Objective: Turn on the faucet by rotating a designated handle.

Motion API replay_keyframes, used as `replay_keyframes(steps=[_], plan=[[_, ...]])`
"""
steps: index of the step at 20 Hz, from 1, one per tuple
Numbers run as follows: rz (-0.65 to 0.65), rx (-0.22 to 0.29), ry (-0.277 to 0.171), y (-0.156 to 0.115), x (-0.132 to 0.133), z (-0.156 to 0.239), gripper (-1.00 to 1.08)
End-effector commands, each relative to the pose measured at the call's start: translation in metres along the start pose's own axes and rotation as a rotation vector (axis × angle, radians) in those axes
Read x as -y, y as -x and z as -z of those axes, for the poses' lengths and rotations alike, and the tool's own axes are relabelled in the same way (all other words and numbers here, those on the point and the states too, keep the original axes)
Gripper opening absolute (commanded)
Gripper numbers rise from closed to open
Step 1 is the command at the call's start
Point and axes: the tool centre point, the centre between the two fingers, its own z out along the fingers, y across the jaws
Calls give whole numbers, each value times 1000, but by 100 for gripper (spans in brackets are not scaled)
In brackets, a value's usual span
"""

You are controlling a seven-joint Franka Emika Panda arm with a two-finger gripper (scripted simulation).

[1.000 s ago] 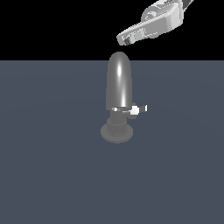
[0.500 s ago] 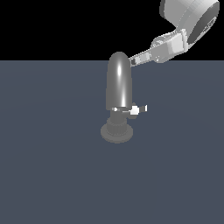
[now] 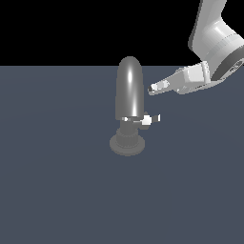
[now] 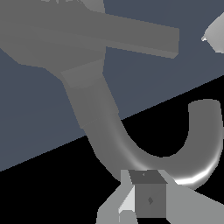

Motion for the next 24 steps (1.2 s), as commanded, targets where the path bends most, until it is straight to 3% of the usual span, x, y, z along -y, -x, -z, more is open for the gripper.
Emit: replay_keyframes(steps=[1, 5, 10, 19, 24], plan=[[-50, 56, -28, -16, 1, 0, -100], [-108, 122, -61, -35, 2, -1, -100], [-148, 169, -85, -49, 1, -3, -100], [-157, 179, -90, -52, 1, -4, -100], [-157, 179, -90, -72, -9, -8, -100]])
